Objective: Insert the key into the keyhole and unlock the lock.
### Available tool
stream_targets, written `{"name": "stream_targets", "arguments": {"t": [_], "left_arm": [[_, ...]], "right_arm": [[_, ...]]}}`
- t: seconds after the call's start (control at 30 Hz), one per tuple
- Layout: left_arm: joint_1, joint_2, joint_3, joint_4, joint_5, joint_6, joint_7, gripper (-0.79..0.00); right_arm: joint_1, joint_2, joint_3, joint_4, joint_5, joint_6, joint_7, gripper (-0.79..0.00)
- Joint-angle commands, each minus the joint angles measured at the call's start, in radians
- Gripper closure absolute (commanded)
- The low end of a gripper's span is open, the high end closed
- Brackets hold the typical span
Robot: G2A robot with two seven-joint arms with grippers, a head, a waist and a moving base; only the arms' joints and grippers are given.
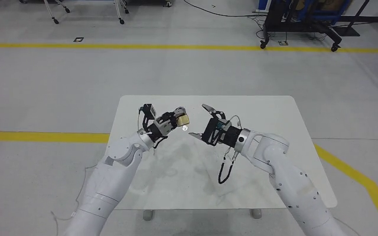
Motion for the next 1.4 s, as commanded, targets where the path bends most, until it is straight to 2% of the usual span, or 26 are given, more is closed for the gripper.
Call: {"name": "stream_targets", "arguments": {"t": [0.0, 0.37, 0.57, 0.7, 0.87, 1.1, 1.23, 1.37], "left_arm": [[-0.010, -0.001, 0.018, -0.004, 0.037, 0.029, -0.006, 0.000], [-0.047, 0.008, 0.062, -0.028, 0.259, 0.128, -0.031, 0.000], [-0.059, 0.008, 0.117, -0.028, 0.379, 0.193, -0.042, 0.000], [-0.092, 0.000, 0.179, -0.017, 0.461, 0.263, -0.068, 0.000], [-0.133, -0.024, 0.254, 0.013, 0.493, 0.382, -0.014, 0.000], [-0.197, -0.075, 0.351, 0.079, 0.466, 0.526, 0.071, 0.000], [-0.230, -0.106, 0.391, 0.121, 0.432, 0.583, 0.119, 0.000], [-0.257, -0.134, 0.429, 0.155, 0.415, 0.592, 0.146, 0.000]], "right_arm": [[0.003, 0.000, -0.006, 0.000, 0.000, 0.003, 0.010, -0.785], [-0.006, -0.001, 0.001, 0.004, 0.017, 0.017, -0.005, -0.785], [-0.123, 0.019, 0.164, 0.007, 0.110, 0.040, -0.152, -0.785], [-0.219, 0.034, 0.273, -0.022, 0.138, 0.011, -0.222, -0.785], [-0.318, 0.045, 0.366, -0.048, 0.154, -0.006, -0.279, -0.785], [-0.384, 0.052, 0.420, -0.044, 0.157, -0.019, -0.322, -0.785], [-0.393, 0.055, 0.437, -0.016, 0.164, -0.036, -0.349, -0.785], [-0.385, 0.057, 0.438, 0.015, 0.170, -0.055, -0.369, -0.785]]}}
